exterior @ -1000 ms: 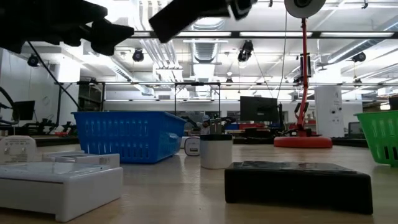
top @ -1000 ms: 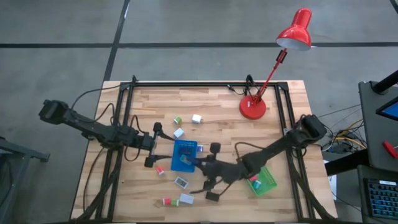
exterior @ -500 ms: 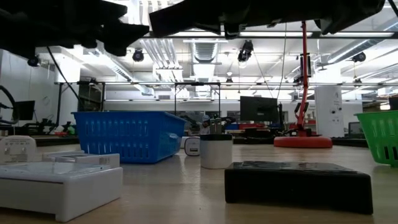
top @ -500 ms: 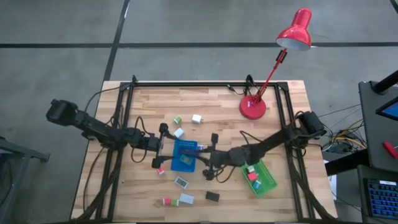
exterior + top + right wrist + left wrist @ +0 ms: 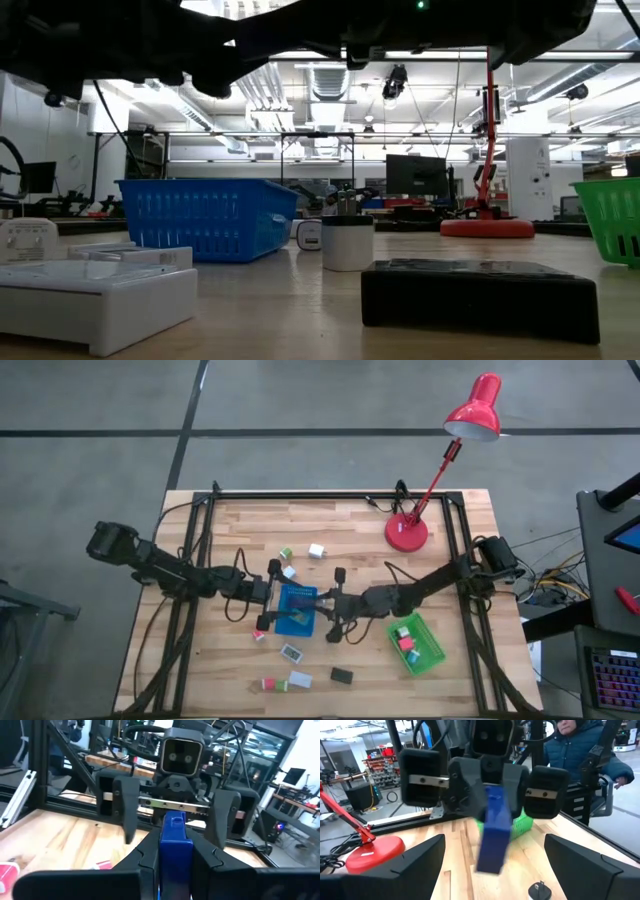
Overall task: Pick & Place Office items
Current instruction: Put the violet digital clock into the blue bin
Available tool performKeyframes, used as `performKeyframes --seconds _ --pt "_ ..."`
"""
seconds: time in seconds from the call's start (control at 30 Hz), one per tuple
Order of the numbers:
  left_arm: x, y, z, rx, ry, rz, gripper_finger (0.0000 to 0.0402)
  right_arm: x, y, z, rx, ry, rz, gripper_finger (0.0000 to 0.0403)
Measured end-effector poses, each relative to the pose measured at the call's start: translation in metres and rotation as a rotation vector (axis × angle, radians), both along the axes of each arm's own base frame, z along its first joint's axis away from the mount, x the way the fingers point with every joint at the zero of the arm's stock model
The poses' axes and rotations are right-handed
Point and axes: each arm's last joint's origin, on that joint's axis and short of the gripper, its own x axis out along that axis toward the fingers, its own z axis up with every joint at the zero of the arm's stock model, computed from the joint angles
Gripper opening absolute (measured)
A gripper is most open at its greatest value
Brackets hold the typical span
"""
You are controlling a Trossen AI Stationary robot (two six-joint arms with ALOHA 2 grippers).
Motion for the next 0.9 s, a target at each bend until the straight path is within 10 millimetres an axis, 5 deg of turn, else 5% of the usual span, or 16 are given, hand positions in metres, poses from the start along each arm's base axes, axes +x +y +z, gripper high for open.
performKeyframes --seconds 0.17,0.3,0.6,0.9 --pt "0.0008 0.0004 -0.0003 0.008 0.0 0.01 0.0336 0.0011 -0.0036 0.0003 0.014 -0.005 0.013 0.0052" --pt "0.0007 0.0006 0.0011 0.026 -0.009 0.015 0.0289 0.0012 -0.0035 0.0001 0.019 -0.005 0.019 0.0052" --pt "0.0006 0.0003 0.001 0.092 -0.019 0.007 0.0061 0.0016 -0.0046 -0.0004 0.027 -0.001 0.024 0.0052" --pt "0.0004 0.0 -0.0002 0.096 -0.008 0.003 0.0061 0.0018 -0.0051 -0.0015 0.024 0.01 0.032 0.0052"
